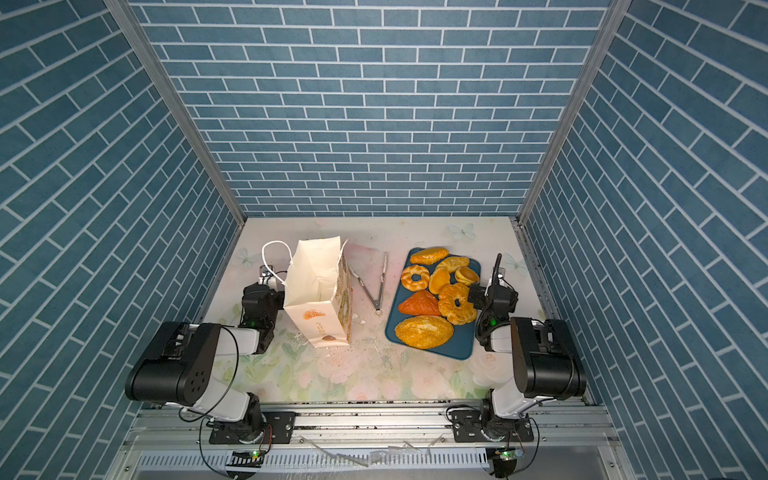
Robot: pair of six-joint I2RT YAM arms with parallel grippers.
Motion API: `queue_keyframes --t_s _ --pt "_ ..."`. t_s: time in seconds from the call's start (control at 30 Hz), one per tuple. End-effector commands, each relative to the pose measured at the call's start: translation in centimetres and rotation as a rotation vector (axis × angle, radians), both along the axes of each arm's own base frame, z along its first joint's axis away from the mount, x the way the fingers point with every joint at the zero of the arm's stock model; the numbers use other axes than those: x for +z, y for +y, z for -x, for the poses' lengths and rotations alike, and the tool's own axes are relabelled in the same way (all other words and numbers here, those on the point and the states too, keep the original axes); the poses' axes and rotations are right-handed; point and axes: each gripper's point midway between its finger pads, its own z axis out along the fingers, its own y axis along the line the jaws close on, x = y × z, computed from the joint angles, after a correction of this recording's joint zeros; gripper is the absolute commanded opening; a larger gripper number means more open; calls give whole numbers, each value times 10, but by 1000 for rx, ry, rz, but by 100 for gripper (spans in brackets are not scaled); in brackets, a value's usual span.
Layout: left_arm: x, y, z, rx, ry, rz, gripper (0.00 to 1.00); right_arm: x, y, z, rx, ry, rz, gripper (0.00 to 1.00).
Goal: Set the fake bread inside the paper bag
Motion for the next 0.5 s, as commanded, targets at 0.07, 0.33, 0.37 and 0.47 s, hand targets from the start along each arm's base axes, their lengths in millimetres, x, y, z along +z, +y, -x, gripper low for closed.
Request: queue_keyframes --t_s 0.07,0.33,0.37,0.47 --pt "7 -1 -5 -6 -20 4 100 10 -1 -6 8 -30 8 99" --pt "15 21 4 138 -49 10 99 24 -6 -1 -36 -58 35 91" --pt "15 22 6 140 -61 8 100 29 -5 -1 -39 -54 41 91" --pt "18 19 7 126 -77 9 99 38 -7 6 -50 -73 47 90"
